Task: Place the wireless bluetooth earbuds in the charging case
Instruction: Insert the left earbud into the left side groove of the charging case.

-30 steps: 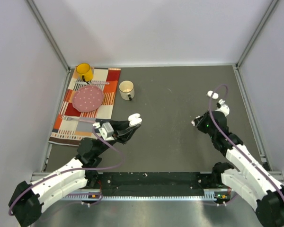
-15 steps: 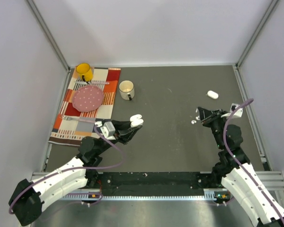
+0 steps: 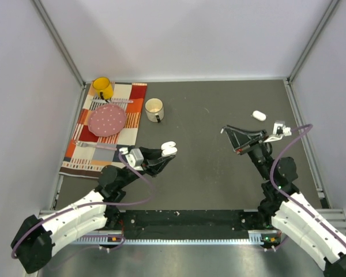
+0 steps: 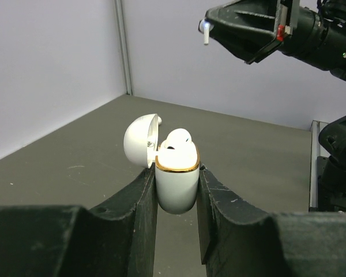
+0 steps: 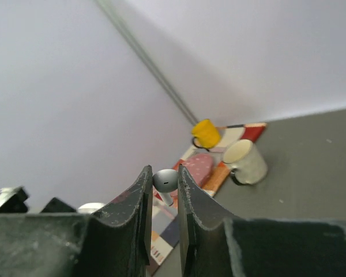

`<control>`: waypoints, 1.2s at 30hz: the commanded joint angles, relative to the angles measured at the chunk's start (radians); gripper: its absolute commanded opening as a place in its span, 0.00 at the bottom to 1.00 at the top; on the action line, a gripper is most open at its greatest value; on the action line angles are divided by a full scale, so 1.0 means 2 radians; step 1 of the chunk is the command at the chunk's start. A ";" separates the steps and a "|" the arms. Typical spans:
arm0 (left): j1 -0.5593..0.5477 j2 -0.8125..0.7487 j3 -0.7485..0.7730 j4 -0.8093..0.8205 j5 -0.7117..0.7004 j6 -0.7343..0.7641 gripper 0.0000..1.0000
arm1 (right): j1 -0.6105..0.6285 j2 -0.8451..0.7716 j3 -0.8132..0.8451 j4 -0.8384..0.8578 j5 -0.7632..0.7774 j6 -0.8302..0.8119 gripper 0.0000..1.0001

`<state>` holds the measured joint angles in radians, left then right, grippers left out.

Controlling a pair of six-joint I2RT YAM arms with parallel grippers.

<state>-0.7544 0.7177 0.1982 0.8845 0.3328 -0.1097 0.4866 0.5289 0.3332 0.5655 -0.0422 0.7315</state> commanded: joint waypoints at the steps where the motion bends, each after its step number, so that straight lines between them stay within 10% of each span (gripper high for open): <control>1: -0.001 0.001 0.017 0.040 0.007 0.000 0.00 | 0.040 0.022 -0.003 0.163 -0.028 -0.032 0.00; 21: -0.001 0.010 0.018 0.056 0.018 -0.007 0.00 | 0.261 0.249 0.050 0.389 0.019 -0.098 0.00; 36: -0.001 0.004 0.018 0.052 0.020 -0.006 0.00 | 0.305 0.348 0.083 0.433 0.052 -0.093 0.00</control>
<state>-0.7544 0.7376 0.1982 0.9287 0.3622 -0.1104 1.0782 1.2125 0.4473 1.2823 0.0296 0.5568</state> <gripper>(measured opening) 0.331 0.177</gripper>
